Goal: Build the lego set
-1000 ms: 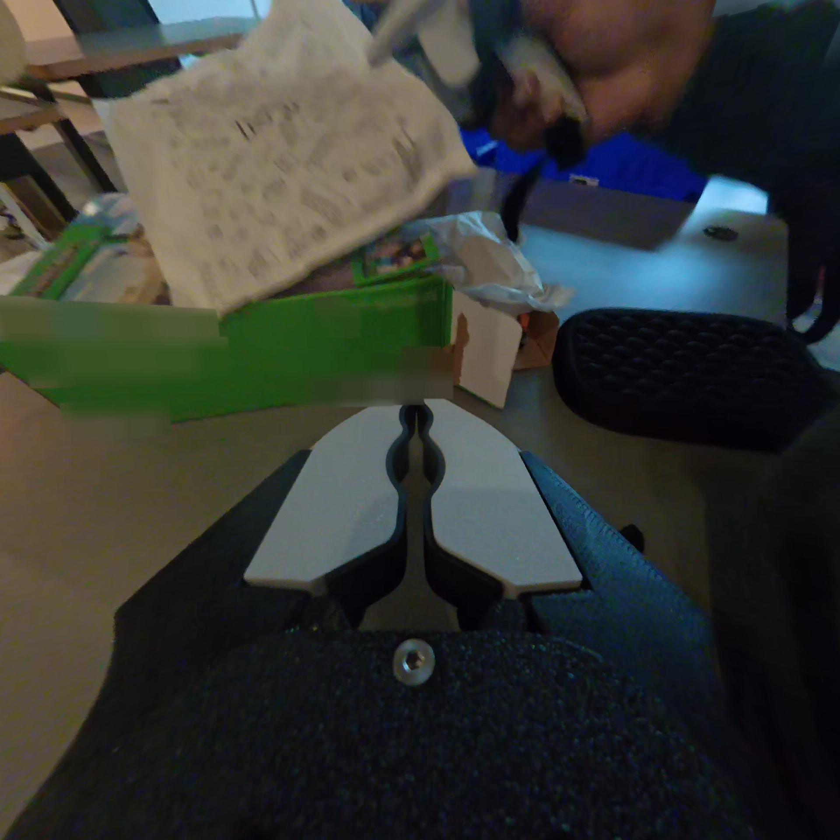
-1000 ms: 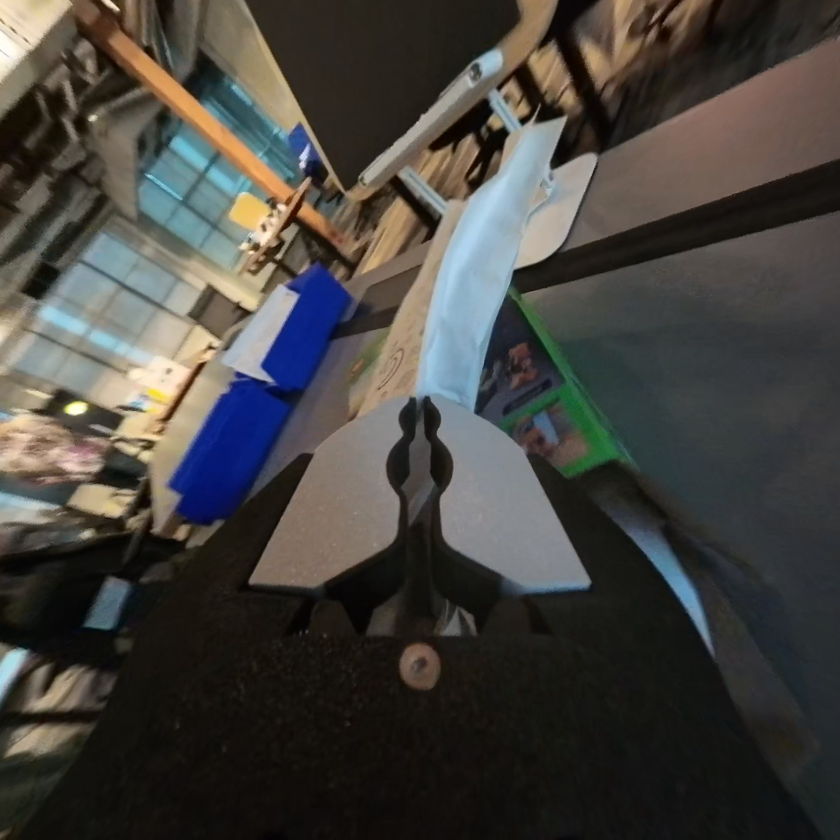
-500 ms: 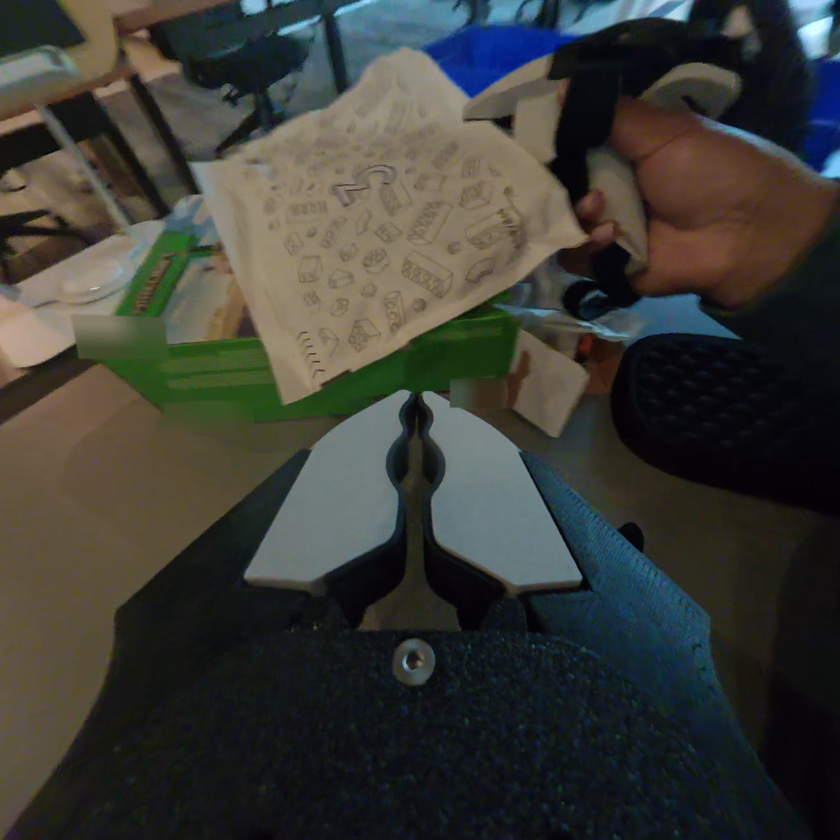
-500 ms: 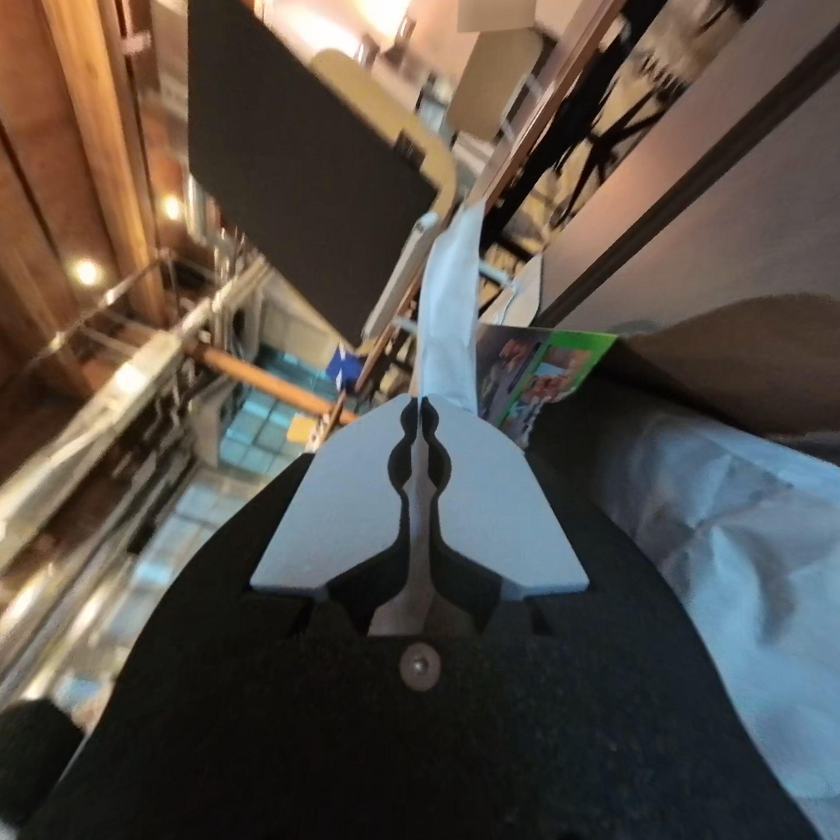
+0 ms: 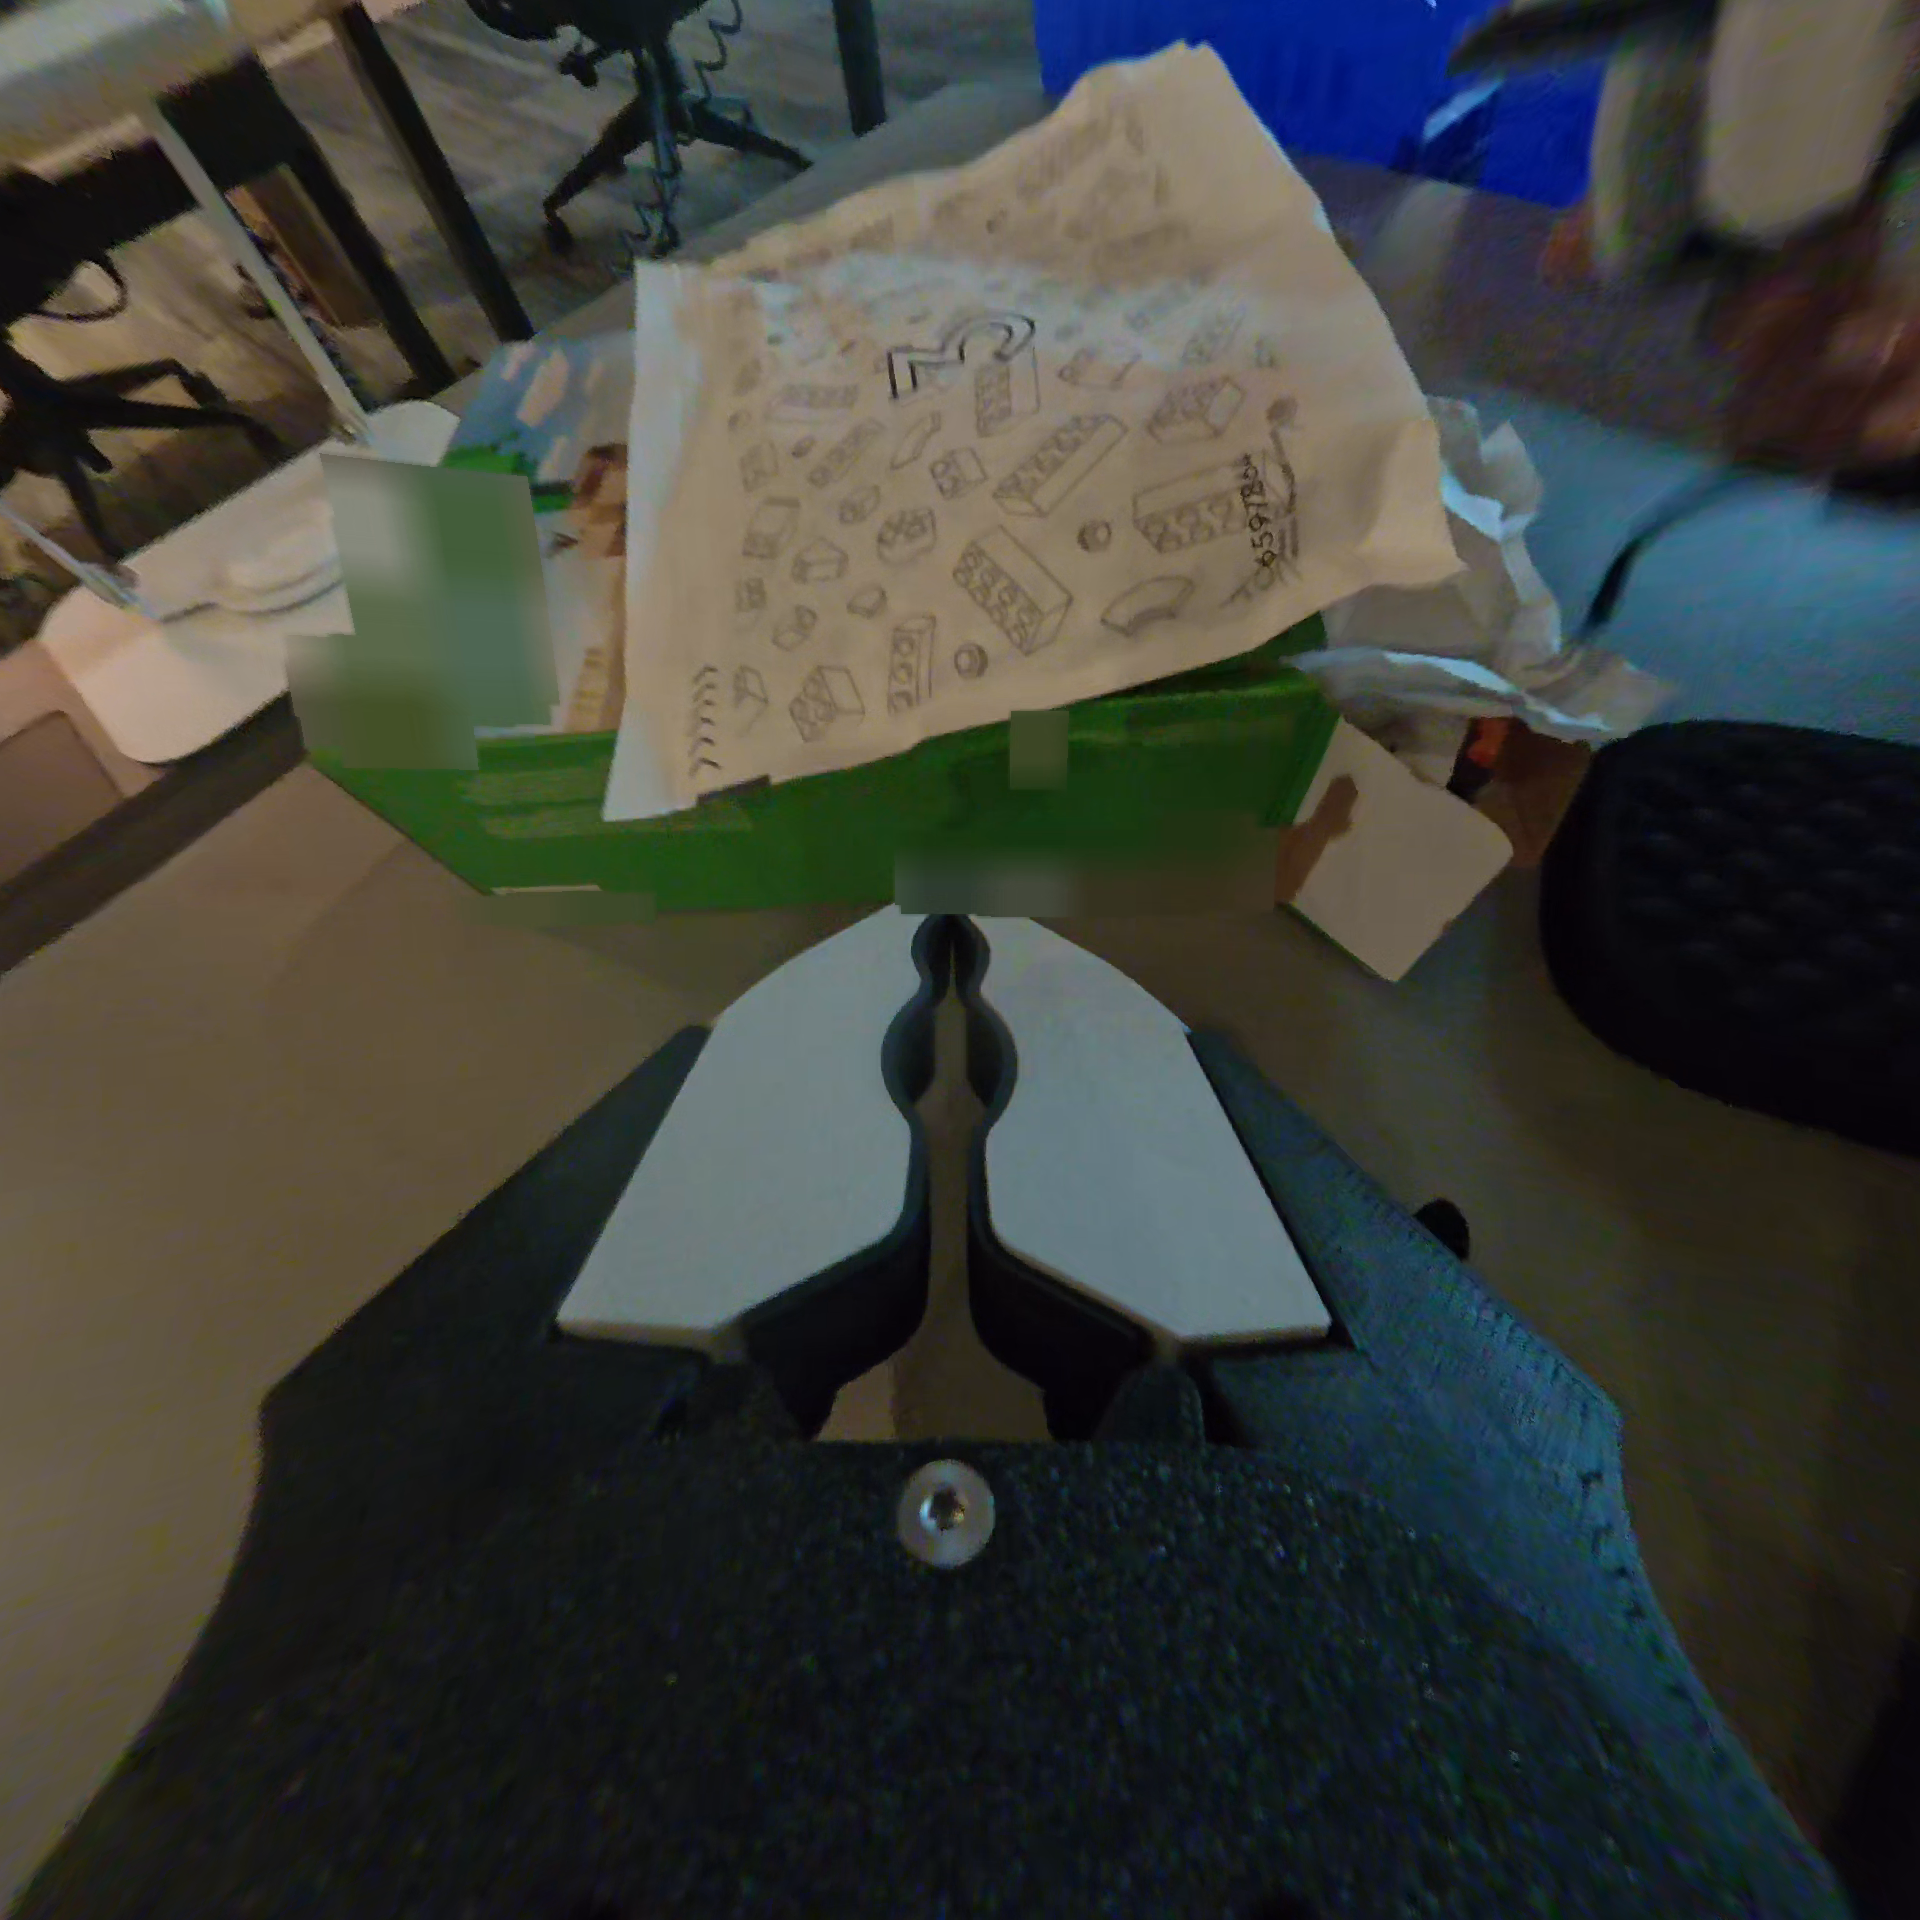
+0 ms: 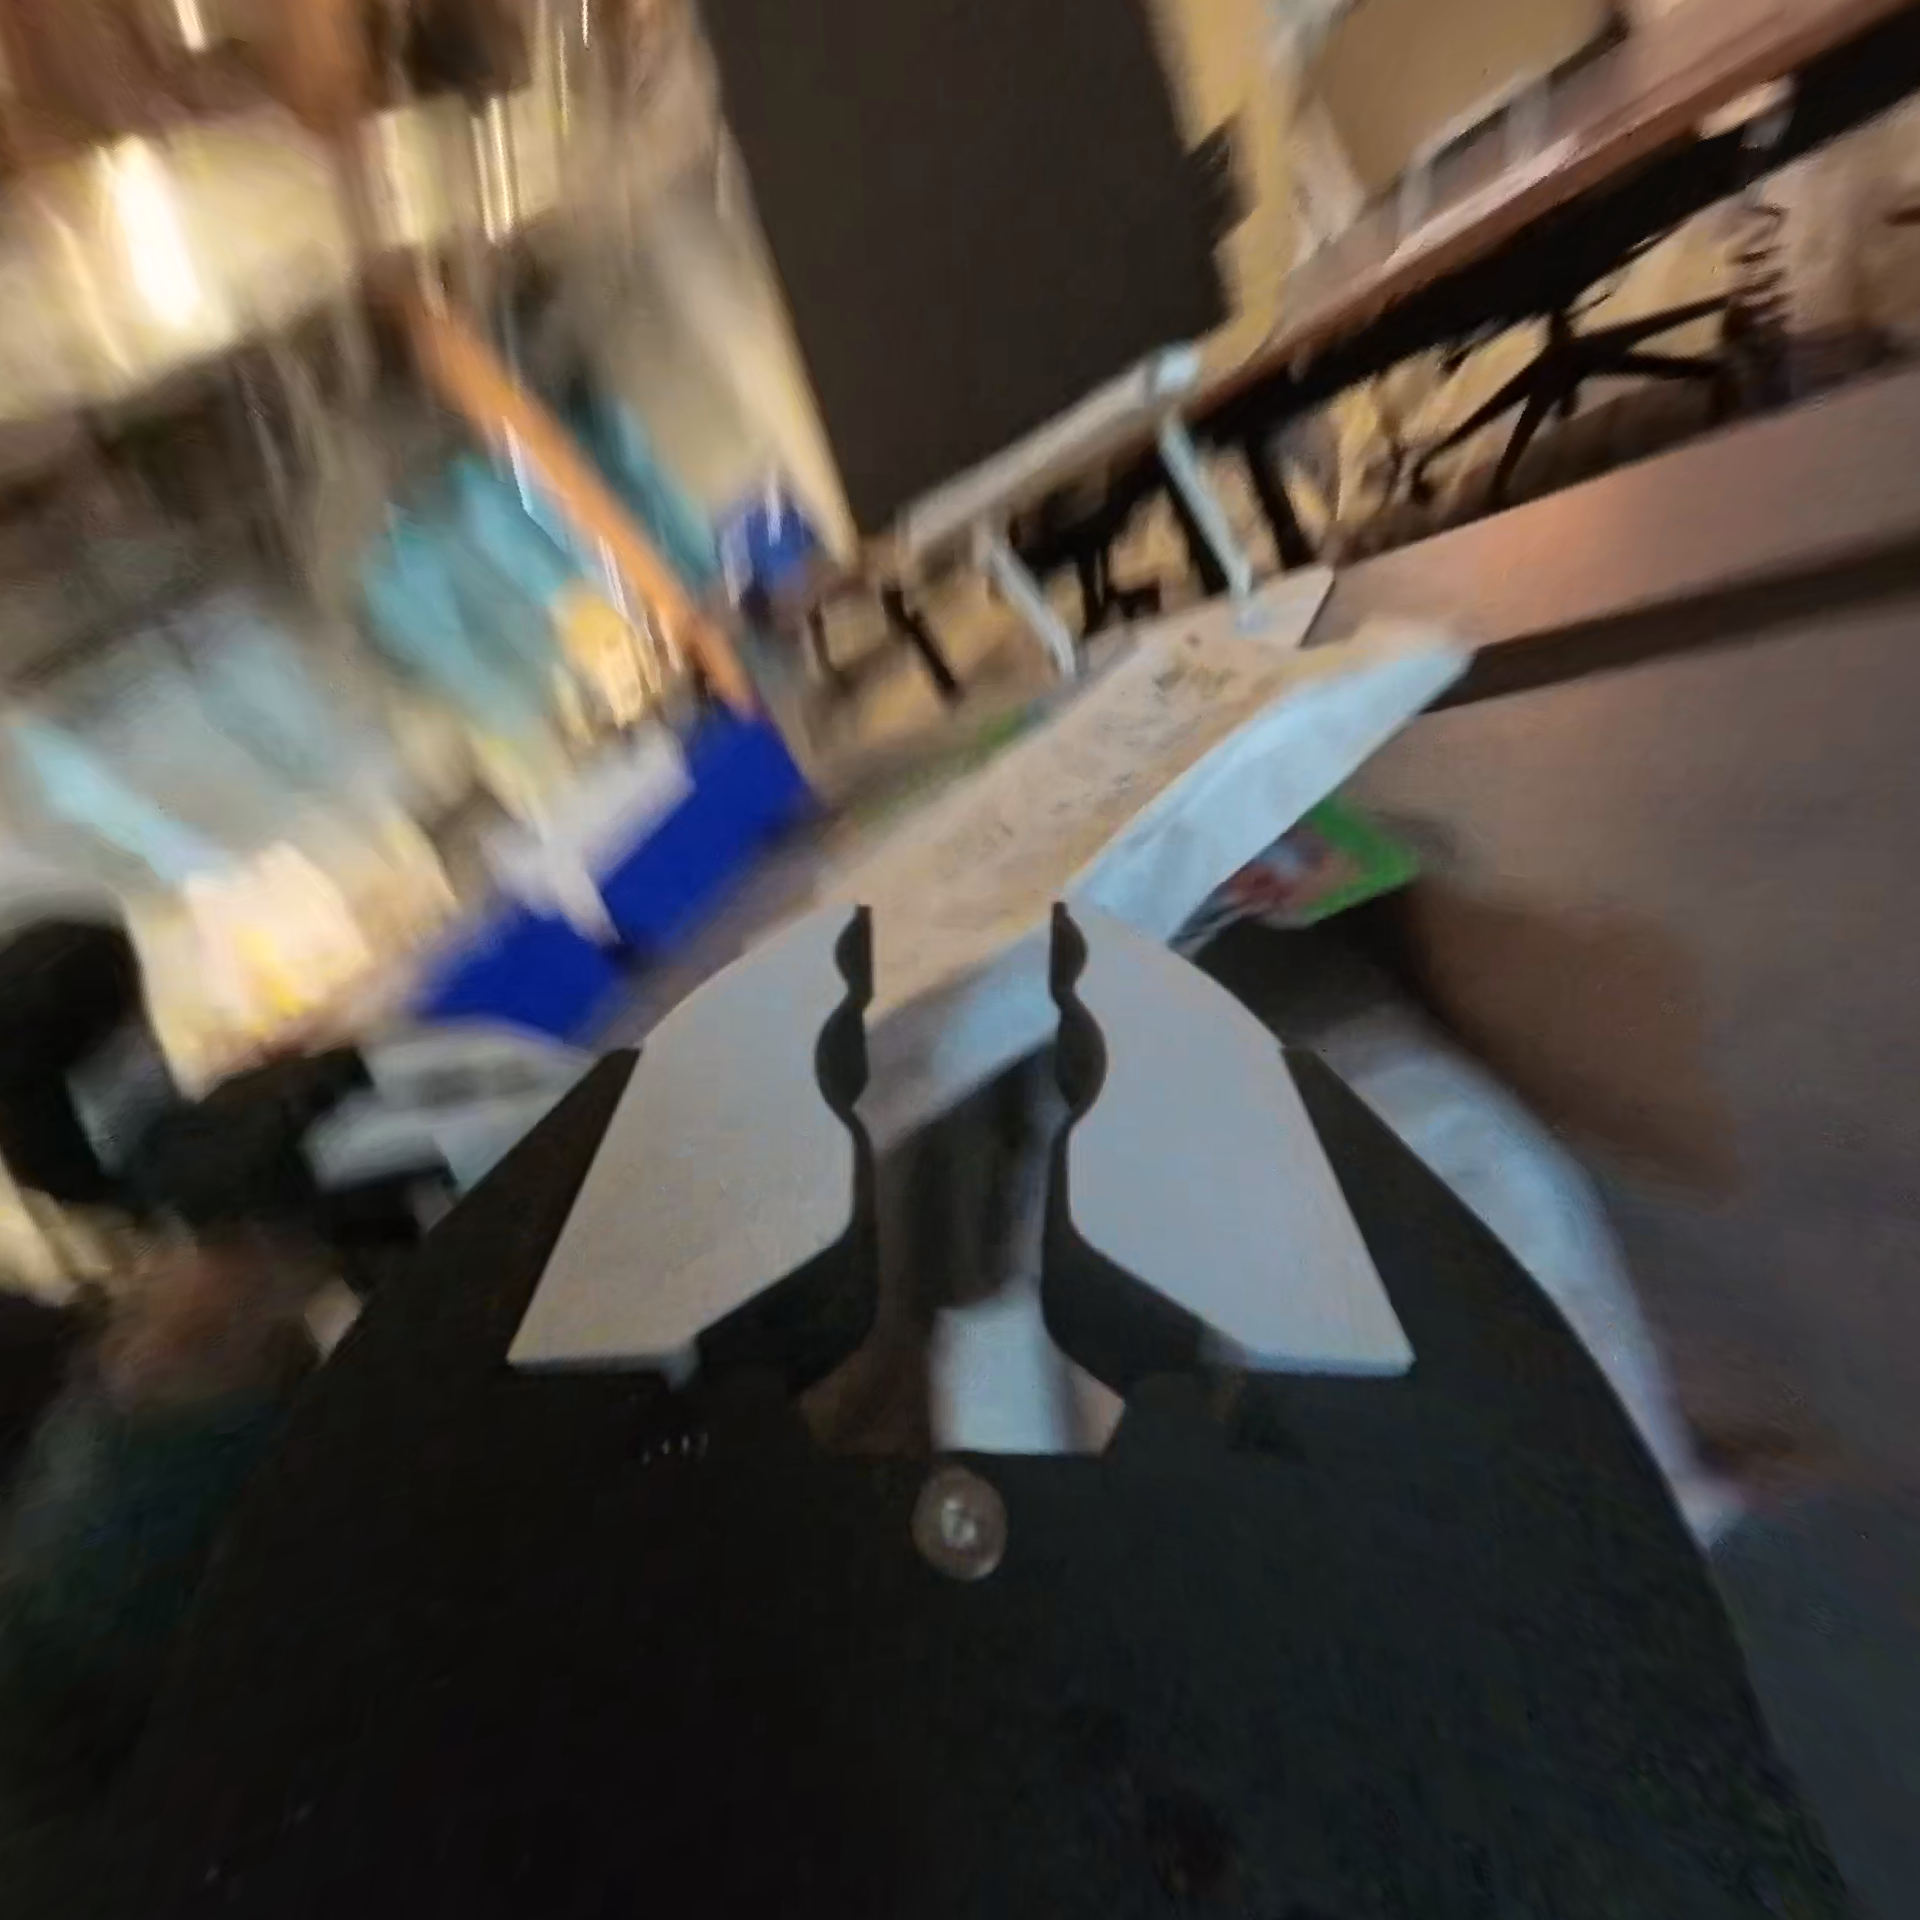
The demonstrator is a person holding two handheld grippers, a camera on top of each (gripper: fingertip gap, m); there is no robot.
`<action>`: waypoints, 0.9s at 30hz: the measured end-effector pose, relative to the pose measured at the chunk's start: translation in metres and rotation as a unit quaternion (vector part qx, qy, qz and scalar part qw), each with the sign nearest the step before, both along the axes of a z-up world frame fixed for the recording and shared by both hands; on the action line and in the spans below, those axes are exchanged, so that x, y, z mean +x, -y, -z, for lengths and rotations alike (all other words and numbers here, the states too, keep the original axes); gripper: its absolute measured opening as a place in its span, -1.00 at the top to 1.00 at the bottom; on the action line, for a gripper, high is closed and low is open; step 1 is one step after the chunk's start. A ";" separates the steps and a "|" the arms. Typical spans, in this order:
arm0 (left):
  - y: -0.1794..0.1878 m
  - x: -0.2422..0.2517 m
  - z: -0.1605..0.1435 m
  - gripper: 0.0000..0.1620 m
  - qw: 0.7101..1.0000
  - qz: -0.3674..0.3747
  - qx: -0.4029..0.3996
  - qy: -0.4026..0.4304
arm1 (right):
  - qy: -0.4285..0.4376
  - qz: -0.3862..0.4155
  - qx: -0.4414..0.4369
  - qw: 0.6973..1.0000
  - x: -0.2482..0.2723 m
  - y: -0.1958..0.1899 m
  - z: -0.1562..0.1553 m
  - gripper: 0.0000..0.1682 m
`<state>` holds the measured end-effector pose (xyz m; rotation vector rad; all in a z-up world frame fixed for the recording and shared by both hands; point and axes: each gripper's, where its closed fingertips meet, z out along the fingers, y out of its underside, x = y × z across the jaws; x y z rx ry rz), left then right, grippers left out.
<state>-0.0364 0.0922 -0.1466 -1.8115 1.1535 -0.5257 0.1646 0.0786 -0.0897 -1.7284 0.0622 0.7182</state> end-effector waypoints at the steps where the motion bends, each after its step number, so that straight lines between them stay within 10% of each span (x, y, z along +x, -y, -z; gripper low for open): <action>1: 0.001 0.000 0.002 1.00 1.000 0.002 -0.003 0.000 | 0.059 -0.032 -0.020 0.998 0.008 -0.002 -0.001 0.57; 16: 0.010 0.020 0.014 1.00 0.999 0.040 -0.002 -0.003 | 0.145 -0.461 -0.363 0.797 0.023 -0.129 0.056 -0.06; 20: 0.013 0.019 0.020 1.00 0.998 0.055 0.007 -0.014 | 0.127 -0.514 -0.381 0.758 0.002 -0.121 0.069 0.46; 24: 0.013 0.019 0.022 1.00 0.998 0.061 0.006 -0.010 | 0.148 -0.488 -0.358 0.782 0.009 -0.123 0.069 1.00; 27: 0.013 0.017 0.021 1.00 0.998 0.063 0.012 -0.008 | 0.141 -0.455 -0.326 0.817 0.017 -0.122 0.053 1.00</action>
